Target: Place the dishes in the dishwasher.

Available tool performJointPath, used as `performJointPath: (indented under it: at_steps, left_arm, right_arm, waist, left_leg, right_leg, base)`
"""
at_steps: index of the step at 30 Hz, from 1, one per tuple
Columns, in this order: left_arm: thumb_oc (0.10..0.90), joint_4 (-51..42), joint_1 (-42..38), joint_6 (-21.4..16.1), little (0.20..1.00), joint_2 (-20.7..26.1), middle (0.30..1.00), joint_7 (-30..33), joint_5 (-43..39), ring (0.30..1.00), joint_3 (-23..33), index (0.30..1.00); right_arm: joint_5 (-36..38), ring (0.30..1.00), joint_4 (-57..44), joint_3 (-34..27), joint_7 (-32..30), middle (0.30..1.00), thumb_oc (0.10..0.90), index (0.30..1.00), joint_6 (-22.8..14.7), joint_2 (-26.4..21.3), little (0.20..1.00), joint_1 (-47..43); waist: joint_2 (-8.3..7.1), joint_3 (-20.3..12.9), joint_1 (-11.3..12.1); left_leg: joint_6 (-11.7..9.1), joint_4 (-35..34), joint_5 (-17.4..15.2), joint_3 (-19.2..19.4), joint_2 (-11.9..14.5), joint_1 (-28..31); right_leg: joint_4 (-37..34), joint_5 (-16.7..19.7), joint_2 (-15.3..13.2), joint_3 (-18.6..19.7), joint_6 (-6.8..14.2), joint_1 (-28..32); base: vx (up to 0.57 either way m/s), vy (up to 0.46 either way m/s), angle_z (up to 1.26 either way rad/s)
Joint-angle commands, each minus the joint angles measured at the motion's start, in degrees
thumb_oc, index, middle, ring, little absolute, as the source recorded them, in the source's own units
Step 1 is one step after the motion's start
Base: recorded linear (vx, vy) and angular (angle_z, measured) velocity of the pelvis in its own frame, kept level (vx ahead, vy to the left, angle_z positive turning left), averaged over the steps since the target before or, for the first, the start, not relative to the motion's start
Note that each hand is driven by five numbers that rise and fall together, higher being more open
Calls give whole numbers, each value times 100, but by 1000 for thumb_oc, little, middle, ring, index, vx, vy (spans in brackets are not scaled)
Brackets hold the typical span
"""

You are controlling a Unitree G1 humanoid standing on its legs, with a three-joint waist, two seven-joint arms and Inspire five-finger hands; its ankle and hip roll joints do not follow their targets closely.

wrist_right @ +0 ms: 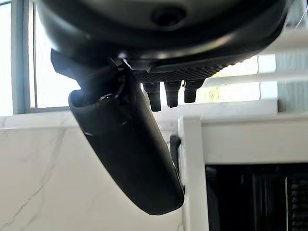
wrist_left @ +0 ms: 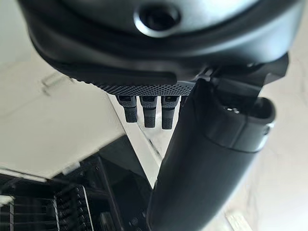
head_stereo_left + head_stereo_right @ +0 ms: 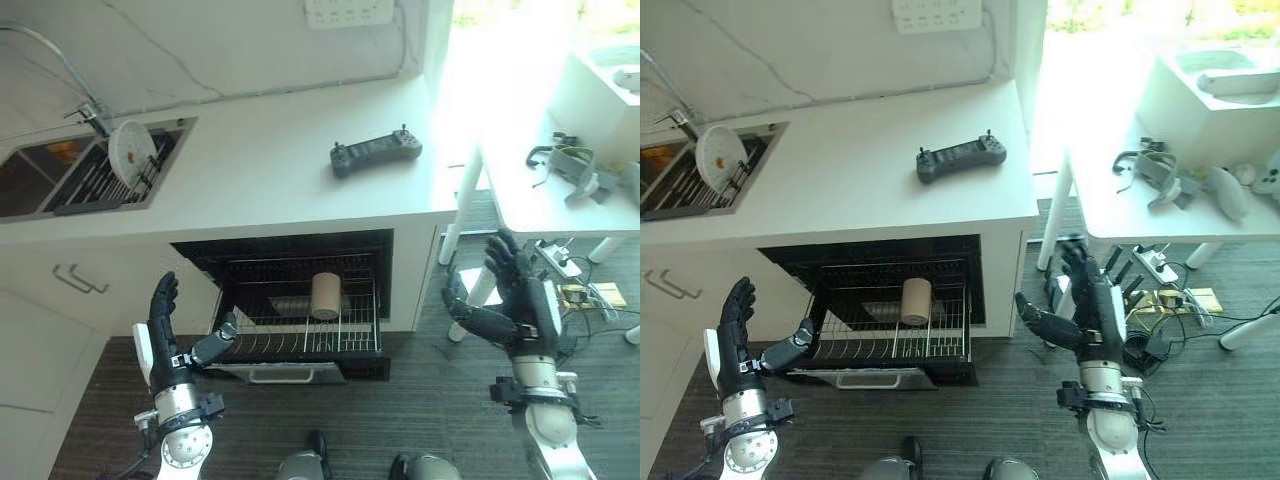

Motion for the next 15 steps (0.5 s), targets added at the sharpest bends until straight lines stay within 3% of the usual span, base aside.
performJointPath:
  at_steps: [1,4,7,12,13,15]
  left_arm:
    - [800,-88,-325,-116,900,533,900,920,-410,900,740,900]
    - [800,693,-208,90,900,275,900,1580,-662,900,1144,900]
    - [800,1451,-41,40,900,-76,900,1852,-1367,900,1593,900]
    - [800,2255,173,394,900,-446,900,1298,-2399,900,1603,900]
    - [800,2726,183,497,900,-595,900,1079,-2842,900,1586,900]
    - [800,3733,155,993,900,-794,900,143,-2711,900,1304,900]
  right_arm:
    - [-32,900,-508,-459,-77,900,800,900,-494,31,900,-468]
    - [-55,900,-459,-411,-86,900,800,900,-523,3,900,-532]
    - [31,900,-459,-331,17,900,800,900,-404,-14,900,-667]
    - [127,900,-591,-249,-12,900,800,900,-224,51,900,-792]
    - [141,900,-570,-217,-39,900,800,900,-207,68,900,-835]
    - [223,900,-532,-177,-80,900,800,900,-129,49,900,-893]
  waist:
    - [-343,35,-76]
    - [-349,21,65]
    - [-319,27,222]
    - [-319,85,433]
    - [-346,93,467]
    - [-447,107,466]
  left_leg:
    - [272,866,-1750,43,-341,30]
    - [162,866,-1743,10,-321,-25]
    - [155,866,-1701,-13,-326,-82]
    - [185,866,-1660,-135,-359,-198]
    - [186,866,-1653,-146,-364,-219]
    - [203,866,-1673,-122,-345,-200]
  right_leg:
    - [-870,-154,-165,228,447,565]
    - [-870,-310,-274,146,468,682]
    - [-870,-332,-348,29,466,662]
    - [-870,-338,-329,-132,439,662]
    - [-870,-334,-320,-164,443,668]
    - [-870,-333,-271,-211,438,704]
  base:
    - [-18,11,16]
    - [54,-11,8]
    - [48,-13,5]
    - [-1,-81,29]
    - [-24,-129,24]
    - [1,-126,9]
